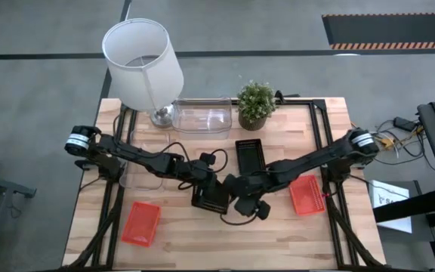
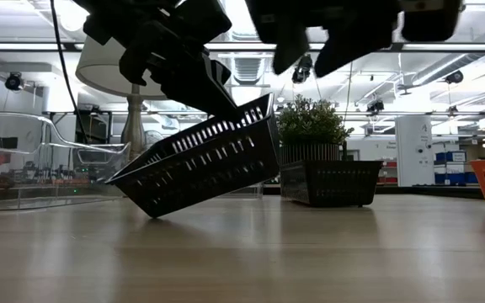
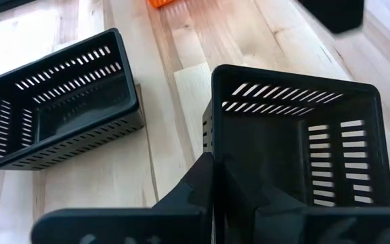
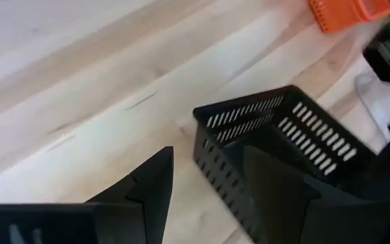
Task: Stack baskets by color
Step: Stack the bottom black bin on the top black bins
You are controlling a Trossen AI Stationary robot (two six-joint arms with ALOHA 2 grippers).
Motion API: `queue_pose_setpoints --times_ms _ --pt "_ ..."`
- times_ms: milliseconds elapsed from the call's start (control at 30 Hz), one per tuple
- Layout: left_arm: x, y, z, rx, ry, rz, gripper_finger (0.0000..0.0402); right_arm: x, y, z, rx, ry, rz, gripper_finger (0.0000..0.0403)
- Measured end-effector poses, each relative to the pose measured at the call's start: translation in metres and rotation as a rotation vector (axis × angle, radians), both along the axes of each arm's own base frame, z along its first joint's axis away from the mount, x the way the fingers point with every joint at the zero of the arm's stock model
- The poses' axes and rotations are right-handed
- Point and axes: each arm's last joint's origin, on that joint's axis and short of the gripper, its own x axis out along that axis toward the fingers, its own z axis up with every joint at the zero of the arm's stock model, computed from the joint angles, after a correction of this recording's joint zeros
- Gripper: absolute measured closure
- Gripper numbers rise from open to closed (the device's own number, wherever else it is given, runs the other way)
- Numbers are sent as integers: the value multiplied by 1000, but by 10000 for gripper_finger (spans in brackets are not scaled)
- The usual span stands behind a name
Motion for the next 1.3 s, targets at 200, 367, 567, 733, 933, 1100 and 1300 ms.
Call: queue_pose_setpoints --times_ms 200,367,567,733,933,1100,1300 --pt "0 1 0 -3 0 5 401 22 -5 -3 -65 -5 55 230" --pt "-2 1 -2 -28 25 6 401 28 -8 -8 -117 50 84 236" --pt "-3 -1 -4 -86 48 -5 401 32 -7 -17 -141 70 108 250" --pt "-4 -2 -4 -110 60 -31 401 37 -6 -25 -154 61 133 263" --pt "-4 -3 -4 -123 63 -81 398 40 -5 -25 -137 17 146 274" --pt "-4 -3 -3 -113 60 -93 379 42 -3 -29 -93 10 154 283" --pt "-5 -3 -5 -95 63 -105 371 46 -2 -41 -87 27 149 294"
